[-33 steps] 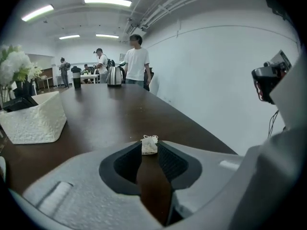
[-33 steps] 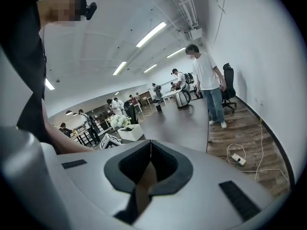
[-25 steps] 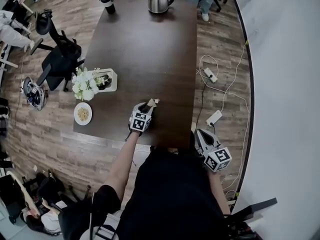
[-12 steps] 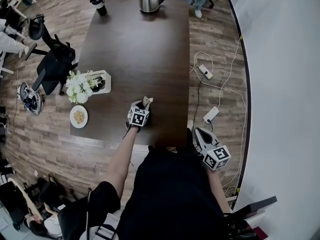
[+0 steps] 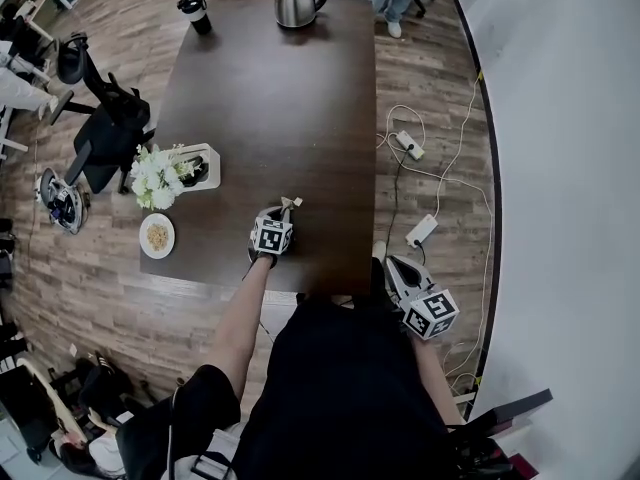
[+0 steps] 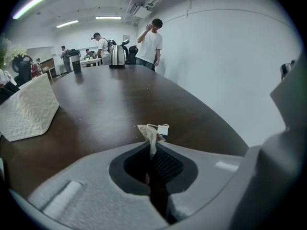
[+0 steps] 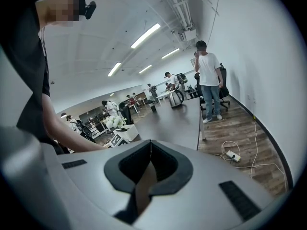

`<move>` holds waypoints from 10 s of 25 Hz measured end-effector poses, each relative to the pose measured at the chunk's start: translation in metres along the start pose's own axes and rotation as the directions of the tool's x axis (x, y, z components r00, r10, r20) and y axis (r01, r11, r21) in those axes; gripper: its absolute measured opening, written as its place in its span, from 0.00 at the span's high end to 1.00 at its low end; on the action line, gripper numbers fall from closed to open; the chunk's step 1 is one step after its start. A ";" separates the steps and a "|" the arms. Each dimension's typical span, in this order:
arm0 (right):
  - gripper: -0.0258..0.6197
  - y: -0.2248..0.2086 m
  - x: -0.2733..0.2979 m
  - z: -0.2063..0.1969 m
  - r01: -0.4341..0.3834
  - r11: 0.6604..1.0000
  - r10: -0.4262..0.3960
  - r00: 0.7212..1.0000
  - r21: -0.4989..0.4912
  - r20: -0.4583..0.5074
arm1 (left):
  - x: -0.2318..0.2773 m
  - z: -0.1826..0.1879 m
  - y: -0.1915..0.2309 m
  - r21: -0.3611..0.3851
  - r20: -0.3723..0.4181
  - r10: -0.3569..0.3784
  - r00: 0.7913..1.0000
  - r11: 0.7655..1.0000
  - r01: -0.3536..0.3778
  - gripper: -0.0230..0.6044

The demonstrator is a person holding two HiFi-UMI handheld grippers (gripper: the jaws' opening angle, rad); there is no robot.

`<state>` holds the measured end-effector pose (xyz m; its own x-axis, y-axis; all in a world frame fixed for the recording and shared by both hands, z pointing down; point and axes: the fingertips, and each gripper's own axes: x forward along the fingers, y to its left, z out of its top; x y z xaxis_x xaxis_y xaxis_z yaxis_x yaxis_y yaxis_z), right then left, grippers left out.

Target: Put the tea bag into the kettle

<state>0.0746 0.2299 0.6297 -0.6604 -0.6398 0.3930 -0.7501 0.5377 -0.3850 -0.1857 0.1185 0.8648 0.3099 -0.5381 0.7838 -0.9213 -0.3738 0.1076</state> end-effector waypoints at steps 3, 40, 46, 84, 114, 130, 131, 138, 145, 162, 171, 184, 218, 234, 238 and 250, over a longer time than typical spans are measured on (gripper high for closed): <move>0.95 0.000 0.000 0.000 -0.007 1.000 0.007 1.000 0.001 0.002 | -0.003 -0.003 -0.005 -0.015 0.008 -0.010 1.000 1.000 0.010 0.94; 0.95 0.043 0.111 0.044 -0.469 0.879 0.462 0.883 -0.092 -0.089 | -0.192 0.107 -0.100 -0.129 0.557 0.071 0.828 0.992 0.002 0.95; 0.95 0.010 0.108 0.066 -0.539 0.832 0.531 0.842 -0.128 -0.093 | -0.194 0.158 -0.135 -0.147 0.585 0.094 0.805 0.989 -0.009 0.95; 0.95 -0.058 0.137 0.104 -0.675 0.715 0.619 0.733 -0.183 -0.284 | -0.183 0.219 -0.156 -0.292 0.637 0.342 0.691 0.937 -0.194 0.95; 0.95 -0.281 0.223 0.228 -0.575 0.815 0.551 0.807 -0.074 -0.214 | -0.047 0.424 -0.122 -0.290 0.624 0.352 0.698 0.933 -0.212 0.95; 0.95 -0.254 0.304 0.279 -0.615 0.769 0.560 0.781 -0.177 -0.277 | -0.028 0.460 -0.046 -0.295 0.691 0.308 0.654 0.946 -0.133 0.95; 0.95 -0.257 0.310 0.279 -0.618 0.768 0.565 0.778 -0.167 -0.276 | -0.025 0.463 -0.044 -0.296 0.683 0.311 0.660 0.945 -0.140 0.95; 0.95 -0.282 0.349 0.305 -0.669 0.733 0.621 0.732 -0.124 -0.282 | 0.011 0.511 -0.023 -0.307 0.639 0.342 0.689 0.935 -0.179 0.95; 0.95 -0.330 0.395 0.344 -0.662 0.742 0.629 0.741 -0.100 -0.234 | 0.044 0.577 0.009 -0.291 0.630 0.344 0.696 0.936 -0.199 0.95; 0.95 -0.446 0.432 0.394 -0.537 0.843 0.531 0.839 -0.027 -0.117 | 0.075 0.711 0.160 -0.332 0.612 0.426 0.666 0.903 -0.273 0.95; 0.95 -0.471 0.444 0.389 -0.501 0.865 0.498 0.860 -0.004 -0.116 | 0.112 0.707 0.233 -0.434 0.532 0.483 0.695 0.861 -0.266 0.95; 0.95 -0.510 0.442 0.383 -0.406 0.913 0.407 0.904 0.031 -0.133 | 0.197 0.713 0.296 -0.456 0.427 0.453 0.783 0.855 -0.246 0.95; 0.95 -0.492 0.465 0.389 -0.460 0.887 0.459 0.877 0.023 -0.144 | 0.164 0.719 0.281 -0.371 0.470 0.550 0.690 0.833 -0.412 0.96; 0.95 -0.383 0.483 0.383 -0.699 0.713 0.668 0.700 -0.052 -0.252 | 0.085 0.575 0.129 -0.442 0.452 0.589 0.670 0.800 -0.405 0.96; 0.95 -0.329 0.475 0.368 -0.784 0.615 0.731 0.606 -0.080 -0.315 | 0.081 0.515 0.089 -0.524 0.397 0.615 0.681 0.761 -0.382 0.96; 0.95 -0.179 0.397 0.309 -0.923 0.346 0.814 0.385 -0.170 -0.434 | -0.023 0.419 -0.006 -0.591 0.483 0.703 0.522 0.701 -0.399 0.96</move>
<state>-0.0422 -0.2900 0.5968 -0.8804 0.4297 0.2003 0.3439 0.8697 -0.3540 -0.0888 -0.1832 0.5903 -0.3726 -0.9085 0.1894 -0.9086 0.3986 0.1244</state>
